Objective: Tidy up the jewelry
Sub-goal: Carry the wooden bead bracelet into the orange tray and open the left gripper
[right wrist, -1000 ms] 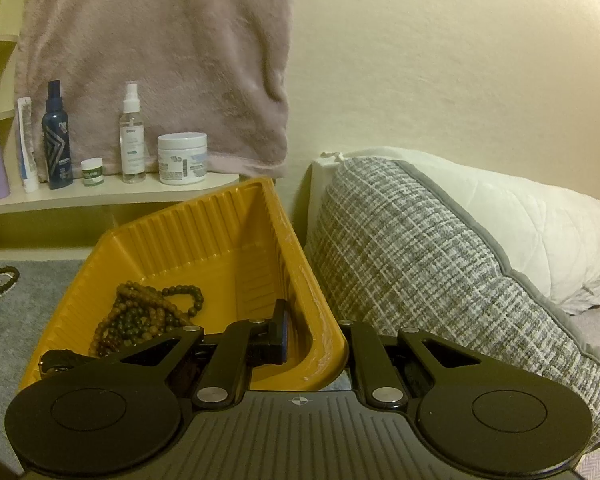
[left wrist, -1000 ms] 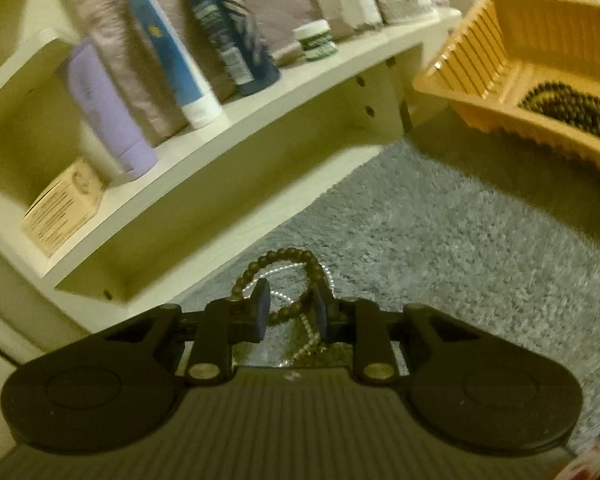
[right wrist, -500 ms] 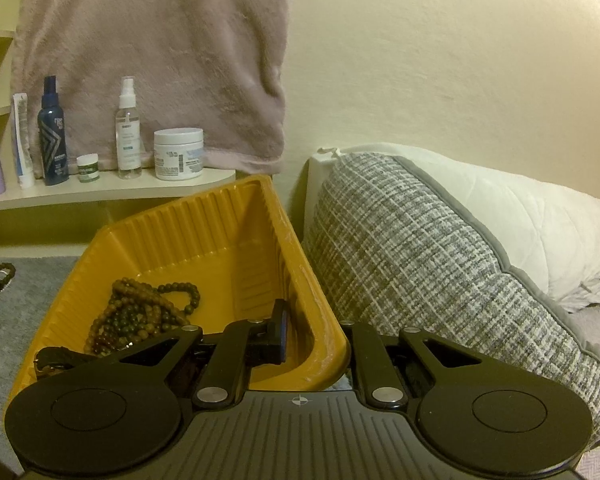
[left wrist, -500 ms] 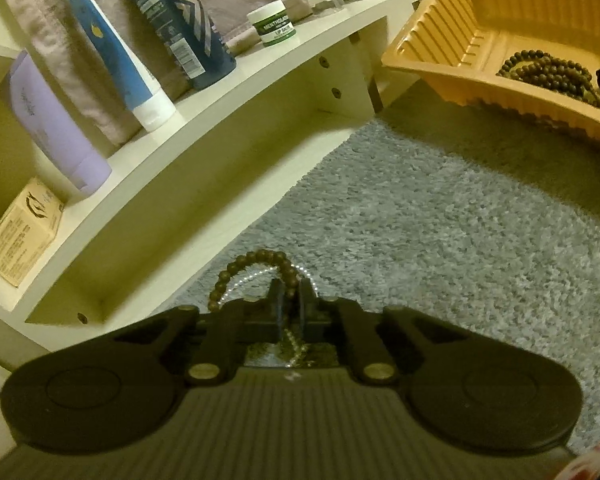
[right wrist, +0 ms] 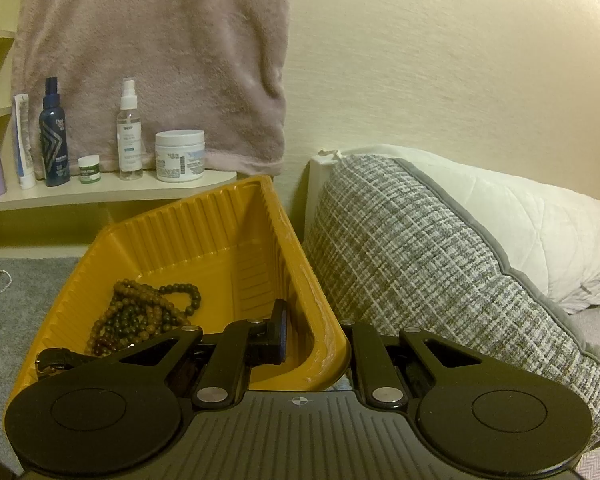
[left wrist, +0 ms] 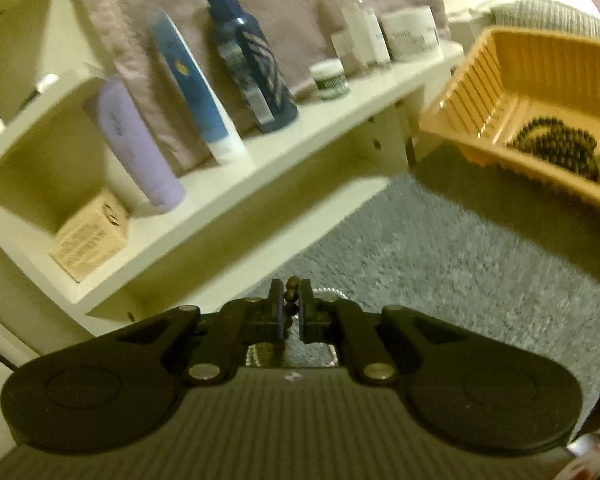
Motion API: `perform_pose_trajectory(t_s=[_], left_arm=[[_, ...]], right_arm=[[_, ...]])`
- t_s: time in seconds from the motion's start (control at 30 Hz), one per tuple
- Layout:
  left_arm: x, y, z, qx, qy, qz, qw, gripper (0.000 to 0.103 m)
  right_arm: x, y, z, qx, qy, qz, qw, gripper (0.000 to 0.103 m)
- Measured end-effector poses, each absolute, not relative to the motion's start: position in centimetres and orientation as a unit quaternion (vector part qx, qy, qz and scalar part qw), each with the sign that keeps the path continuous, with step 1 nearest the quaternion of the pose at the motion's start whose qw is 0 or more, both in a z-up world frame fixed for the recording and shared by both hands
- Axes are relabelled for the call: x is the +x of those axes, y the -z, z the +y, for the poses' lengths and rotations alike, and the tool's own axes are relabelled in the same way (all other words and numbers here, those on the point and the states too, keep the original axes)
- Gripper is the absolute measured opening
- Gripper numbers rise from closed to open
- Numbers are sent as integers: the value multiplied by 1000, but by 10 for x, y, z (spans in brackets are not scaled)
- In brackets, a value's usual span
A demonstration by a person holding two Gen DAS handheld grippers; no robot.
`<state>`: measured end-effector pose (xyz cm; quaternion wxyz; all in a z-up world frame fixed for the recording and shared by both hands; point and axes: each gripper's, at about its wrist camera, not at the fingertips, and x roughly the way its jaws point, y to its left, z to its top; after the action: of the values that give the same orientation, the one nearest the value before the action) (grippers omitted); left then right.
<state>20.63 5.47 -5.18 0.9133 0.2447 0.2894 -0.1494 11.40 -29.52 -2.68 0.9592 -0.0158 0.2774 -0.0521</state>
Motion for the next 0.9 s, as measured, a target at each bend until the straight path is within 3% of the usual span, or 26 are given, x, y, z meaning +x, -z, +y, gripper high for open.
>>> perform_pose_trajectory(t_s=[0.9], left_arm=[[177,19,4,183,210,275,920,6]], right_arm=[[114,25,-294,-17,50,275,960,12]])
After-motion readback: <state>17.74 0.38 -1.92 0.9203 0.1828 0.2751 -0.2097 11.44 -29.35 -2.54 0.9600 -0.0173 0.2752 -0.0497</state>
